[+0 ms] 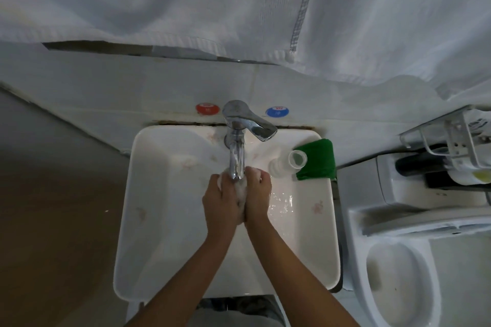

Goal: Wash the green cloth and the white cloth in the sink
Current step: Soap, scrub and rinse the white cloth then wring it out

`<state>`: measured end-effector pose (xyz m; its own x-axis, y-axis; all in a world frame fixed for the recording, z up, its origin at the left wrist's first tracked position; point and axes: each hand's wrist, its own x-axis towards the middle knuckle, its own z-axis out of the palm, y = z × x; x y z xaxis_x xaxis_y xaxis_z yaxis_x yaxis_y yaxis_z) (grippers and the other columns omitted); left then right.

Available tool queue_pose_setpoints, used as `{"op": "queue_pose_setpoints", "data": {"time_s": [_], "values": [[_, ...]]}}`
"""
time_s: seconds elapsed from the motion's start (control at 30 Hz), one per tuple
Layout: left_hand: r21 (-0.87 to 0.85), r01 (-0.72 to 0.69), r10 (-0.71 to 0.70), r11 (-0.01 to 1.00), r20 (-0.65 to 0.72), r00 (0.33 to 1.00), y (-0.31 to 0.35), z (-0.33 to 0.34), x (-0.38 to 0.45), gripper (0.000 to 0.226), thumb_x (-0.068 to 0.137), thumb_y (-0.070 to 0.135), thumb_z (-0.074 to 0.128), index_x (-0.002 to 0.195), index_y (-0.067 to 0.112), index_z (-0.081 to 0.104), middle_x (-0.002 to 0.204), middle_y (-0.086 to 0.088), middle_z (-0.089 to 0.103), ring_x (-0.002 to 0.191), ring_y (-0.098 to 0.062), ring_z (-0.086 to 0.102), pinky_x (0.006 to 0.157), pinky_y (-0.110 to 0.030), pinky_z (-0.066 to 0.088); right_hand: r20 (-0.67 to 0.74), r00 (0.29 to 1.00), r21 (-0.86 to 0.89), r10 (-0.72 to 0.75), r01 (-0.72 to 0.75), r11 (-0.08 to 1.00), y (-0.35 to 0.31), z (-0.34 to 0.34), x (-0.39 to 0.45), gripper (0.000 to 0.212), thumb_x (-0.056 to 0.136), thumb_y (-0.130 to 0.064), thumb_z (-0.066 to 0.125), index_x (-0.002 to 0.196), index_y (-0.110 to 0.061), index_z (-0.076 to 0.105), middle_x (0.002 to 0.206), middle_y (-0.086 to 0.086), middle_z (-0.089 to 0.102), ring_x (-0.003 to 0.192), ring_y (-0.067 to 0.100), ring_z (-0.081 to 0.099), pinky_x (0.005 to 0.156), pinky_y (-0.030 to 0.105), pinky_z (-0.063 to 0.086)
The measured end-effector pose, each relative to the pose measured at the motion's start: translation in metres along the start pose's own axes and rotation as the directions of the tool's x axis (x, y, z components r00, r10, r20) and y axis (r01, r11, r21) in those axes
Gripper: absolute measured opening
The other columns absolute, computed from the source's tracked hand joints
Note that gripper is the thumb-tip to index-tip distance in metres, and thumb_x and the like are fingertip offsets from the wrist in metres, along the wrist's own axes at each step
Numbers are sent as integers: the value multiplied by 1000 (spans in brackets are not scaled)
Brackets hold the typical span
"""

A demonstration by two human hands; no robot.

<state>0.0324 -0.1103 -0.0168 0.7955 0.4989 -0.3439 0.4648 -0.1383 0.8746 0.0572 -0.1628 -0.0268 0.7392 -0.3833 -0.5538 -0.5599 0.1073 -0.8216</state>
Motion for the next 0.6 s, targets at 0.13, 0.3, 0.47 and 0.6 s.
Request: {"op": "queue_pose_setpoints", "data": {"time_s": [0.13, 0.3, 0.47, 0.6], "values": [[-127, 60, -74, 990, -107, 991, -3, -7, 28, 28, 101, 27, 41, 93, 6, 58, 91, -9, 62, 86, -24, 59, 78, -35, 46, 202, 969, 43, 141, -152, 987, 6, -7, -27, 17, 92, -23, 58, 83, -10, 65, 76, 3, 63, 71, 14, 58, 64, 27, 46], [-130, 12, -20, 991, -59, 998, 0, -17, 37, 22, 101, 23, 40, 93, 8, 54, 81, 0, 56, 75, -14, 54, 64, -17, 44, 389, 911, -13, 140, -146, 989, 4, -25, -32, 15, 90, -23, 67, 92, -11, 74, 81, 3, 74, 73, 14, 68, 63, 22, 54], [-120, 31, -13, 992, 143, 990, -7, -24, 33, 14, 96, 19, 50, 93, 8, 57, 83, -2, 59, 78, -16, 57, 71, -32, 47, 313, 949, 9, 29, -34, 999, 4, -27, -18, 15, 93, -23, 61, 93, -10, 68, 91, 4, 70, 86, 19, 65, 82, 43, 54], [-52, 37, -14, 998, 381, 924, -15, -31, 21, 47, 73, 34, 48, 117, 18, 57, 106, -2, 63, 95, -15, 61, 81, -30, 50, 304, 949, 9, 87, -94, 995, 1, -28, -10, 13, 95, -35, 58, 93, -26, 67, 84, -12, 72, 79, 3, 68, 67, 18, 52]]}}
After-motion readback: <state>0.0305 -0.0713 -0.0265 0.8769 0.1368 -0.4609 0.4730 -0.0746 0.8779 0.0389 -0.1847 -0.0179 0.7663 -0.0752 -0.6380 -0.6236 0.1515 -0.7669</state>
